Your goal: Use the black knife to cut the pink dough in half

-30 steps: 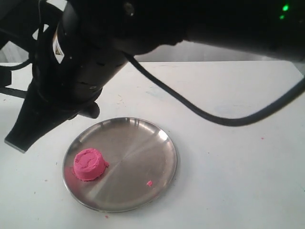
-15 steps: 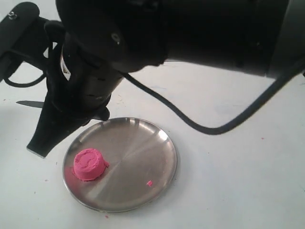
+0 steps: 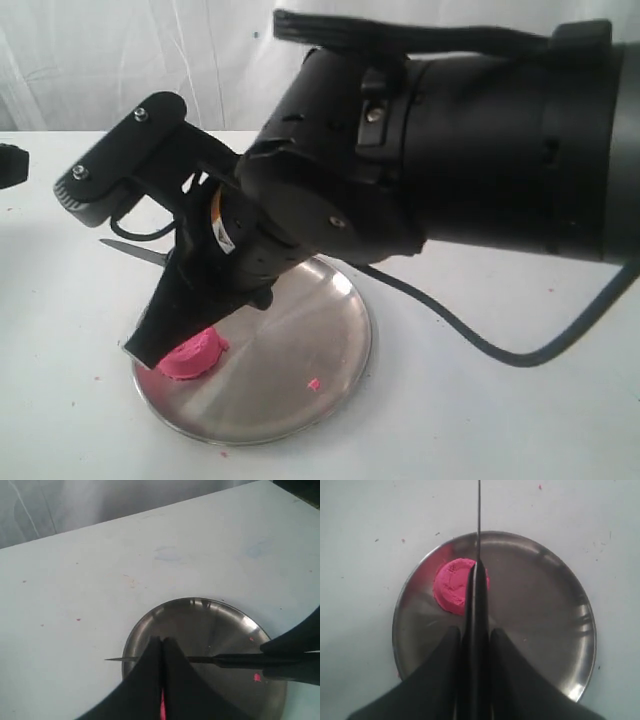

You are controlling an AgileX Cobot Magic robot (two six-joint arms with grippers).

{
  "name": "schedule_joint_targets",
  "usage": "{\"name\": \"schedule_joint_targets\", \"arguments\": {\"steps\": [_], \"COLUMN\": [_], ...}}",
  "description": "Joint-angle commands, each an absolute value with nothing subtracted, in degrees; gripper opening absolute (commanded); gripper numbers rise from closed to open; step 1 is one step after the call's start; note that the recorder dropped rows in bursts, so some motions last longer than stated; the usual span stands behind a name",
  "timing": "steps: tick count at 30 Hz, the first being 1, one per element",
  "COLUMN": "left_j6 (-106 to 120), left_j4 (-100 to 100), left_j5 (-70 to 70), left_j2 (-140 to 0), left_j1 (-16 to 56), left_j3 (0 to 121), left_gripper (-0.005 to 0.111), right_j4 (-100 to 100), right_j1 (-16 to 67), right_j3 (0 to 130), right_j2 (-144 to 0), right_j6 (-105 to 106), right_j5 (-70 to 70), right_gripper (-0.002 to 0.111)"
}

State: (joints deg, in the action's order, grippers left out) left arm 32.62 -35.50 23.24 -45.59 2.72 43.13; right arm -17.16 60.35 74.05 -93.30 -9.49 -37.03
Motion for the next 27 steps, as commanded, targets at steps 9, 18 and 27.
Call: {"name": "schedule_joint_targets", "arguments": {"steps": [9,18,27], "left_j6": [33.25,33.48,41.46], "left_j4": [-39.41,-41.39,-50.4], "left_j5": [21.19,21.19,22.56], "left_j2": [-51.31,-55.43,-60.9], "left_j1": [3.06,3.06,3.06], "left_j3": [38.67,38.67,38.67], "left_gripper": [0.0,0.0,0.0], "right_j4": [-17.8,-16.98,-15.19], "right_j1": [57.49,57.01,57.01], "right_j3": [65.62,62.46,59.12], "right_j2": [-93.41,-95.15,-95.57], "right_j6": [-14.34,-15.25,-15.25], "right_j5": [-26.24,-22.79,-18.49], "right_gripper": [0.0,0.0,0.0]}}
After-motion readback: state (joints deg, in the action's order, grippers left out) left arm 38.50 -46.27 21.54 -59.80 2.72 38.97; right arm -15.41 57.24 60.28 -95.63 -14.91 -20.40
